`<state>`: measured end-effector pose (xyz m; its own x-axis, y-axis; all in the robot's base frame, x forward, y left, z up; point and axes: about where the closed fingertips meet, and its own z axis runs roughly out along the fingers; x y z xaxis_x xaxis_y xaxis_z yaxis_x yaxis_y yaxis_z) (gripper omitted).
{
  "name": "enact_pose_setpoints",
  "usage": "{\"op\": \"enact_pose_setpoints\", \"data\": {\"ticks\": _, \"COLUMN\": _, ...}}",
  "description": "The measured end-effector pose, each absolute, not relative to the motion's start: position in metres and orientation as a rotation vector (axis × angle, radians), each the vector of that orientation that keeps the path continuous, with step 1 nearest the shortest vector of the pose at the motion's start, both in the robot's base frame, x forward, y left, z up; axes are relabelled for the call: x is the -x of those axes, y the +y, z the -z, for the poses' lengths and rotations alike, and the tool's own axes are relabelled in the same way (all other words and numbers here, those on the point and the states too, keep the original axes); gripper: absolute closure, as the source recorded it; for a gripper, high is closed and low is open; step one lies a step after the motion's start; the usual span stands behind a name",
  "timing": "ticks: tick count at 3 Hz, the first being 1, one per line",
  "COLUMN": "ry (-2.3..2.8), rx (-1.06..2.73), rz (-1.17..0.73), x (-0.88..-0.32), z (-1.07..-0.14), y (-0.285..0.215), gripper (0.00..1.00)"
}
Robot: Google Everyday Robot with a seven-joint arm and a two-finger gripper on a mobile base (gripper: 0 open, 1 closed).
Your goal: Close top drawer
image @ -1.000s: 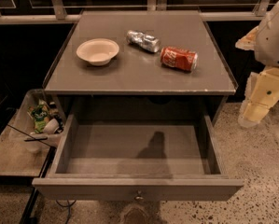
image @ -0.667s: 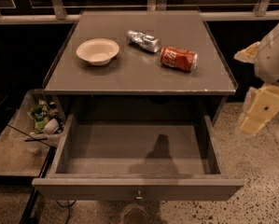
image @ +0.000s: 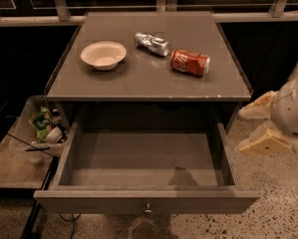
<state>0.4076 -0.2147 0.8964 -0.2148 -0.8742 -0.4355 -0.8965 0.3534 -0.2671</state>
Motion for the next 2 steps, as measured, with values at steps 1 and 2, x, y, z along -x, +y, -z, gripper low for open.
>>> {"op": "enact_pose_setpoints", "data": {"ticks": 1, "ry": 2.112, "rx": 1.48, "rz": -0.133, "x": -0.3946, "z": -0.8518, "y": -0.2102, "gripper": 0.65}}
{"op": "enact_pose_setpoints", "data": {"ticks": 2, "ry": 2.116, "rx": 1.478, "rz": -0.137, "x": -0.3929, "z": -0.8476, "y": -0.2095, "gripper": 0.88}}
